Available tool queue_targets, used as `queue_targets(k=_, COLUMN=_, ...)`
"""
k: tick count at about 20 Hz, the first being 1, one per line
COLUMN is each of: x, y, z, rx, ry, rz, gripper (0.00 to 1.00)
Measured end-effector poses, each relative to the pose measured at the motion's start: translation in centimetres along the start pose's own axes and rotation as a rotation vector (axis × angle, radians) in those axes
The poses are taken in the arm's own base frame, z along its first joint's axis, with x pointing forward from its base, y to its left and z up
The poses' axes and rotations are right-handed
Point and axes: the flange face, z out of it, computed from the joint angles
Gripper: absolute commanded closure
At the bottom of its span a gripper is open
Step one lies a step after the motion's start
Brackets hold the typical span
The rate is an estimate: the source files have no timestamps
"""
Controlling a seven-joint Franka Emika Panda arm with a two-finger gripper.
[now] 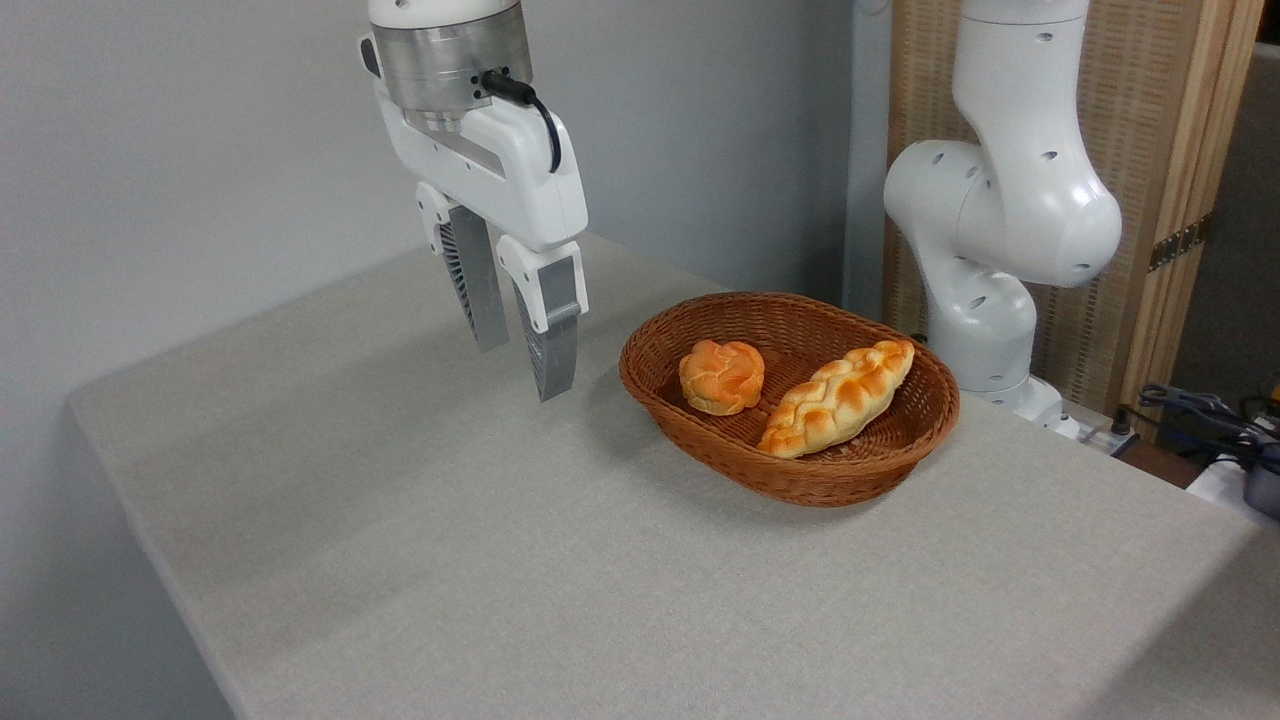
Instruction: Put bread into the basket
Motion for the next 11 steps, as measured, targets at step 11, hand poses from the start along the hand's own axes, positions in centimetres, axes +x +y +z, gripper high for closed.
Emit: queue_targets(k=11, x=-0.58, y=-0.58, z=-0.04, rx=0.001, ry=0.0, rz=-0.016, gripper=0.0)
